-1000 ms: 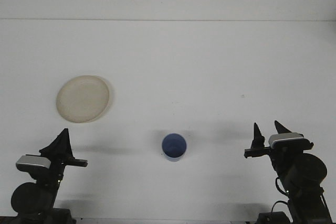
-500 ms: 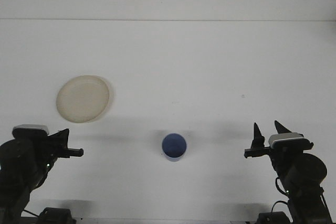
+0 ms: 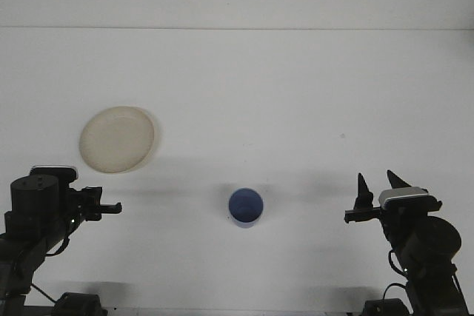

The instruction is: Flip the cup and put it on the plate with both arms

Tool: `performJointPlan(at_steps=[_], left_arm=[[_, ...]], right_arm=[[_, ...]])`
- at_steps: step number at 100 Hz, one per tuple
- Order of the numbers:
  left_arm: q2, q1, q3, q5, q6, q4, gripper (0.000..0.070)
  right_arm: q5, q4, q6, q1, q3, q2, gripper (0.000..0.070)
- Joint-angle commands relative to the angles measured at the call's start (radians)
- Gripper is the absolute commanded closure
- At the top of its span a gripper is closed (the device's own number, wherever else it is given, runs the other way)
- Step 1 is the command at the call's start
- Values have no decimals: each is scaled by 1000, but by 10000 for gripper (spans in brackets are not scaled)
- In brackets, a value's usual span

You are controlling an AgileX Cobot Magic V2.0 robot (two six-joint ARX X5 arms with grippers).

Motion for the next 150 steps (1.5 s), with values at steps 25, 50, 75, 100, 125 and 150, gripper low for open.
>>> performJointPlan(at_steps=[25,50,75,100,125,150], left_arm=[[-11,-2,19,1,-36,0,163],[19,-9,37,13,-31,-45,164],[160,-124,143,61,-37,-106,164],[357,-344,280,61,-90,-90,164],[578,-548,386,60,-124,-11,164],[779,-690,490,46,-133,8,164]], right_arm=[[-3,10,1,0,10,3,285],[-3,10,2,0,10,3,285],[-3,10,2,0,10,3,286],[-3,10,2,0,10,3,285],[-3,9,2,0,10,3,285],[-2,9,2,0,10,3,285]])
